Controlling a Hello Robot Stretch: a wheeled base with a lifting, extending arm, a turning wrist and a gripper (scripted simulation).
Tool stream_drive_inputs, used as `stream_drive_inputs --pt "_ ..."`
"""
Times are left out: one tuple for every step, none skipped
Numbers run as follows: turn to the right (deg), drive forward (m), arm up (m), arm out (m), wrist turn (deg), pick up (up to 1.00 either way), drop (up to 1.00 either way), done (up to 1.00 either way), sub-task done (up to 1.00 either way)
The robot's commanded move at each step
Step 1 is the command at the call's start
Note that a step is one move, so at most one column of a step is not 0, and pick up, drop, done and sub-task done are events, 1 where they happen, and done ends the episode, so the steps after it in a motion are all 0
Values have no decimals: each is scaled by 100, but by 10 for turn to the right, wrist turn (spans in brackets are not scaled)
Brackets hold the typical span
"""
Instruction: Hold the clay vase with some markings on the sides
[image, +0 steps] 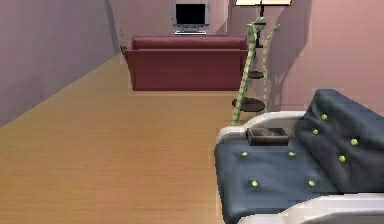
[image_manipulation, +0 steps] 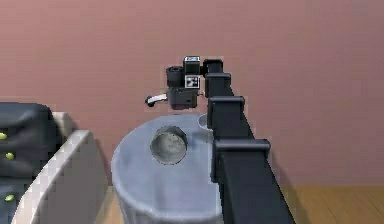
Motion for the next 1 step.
stream_drive_inputs --pt "0 0 -28 0 0 0 0 0 0"
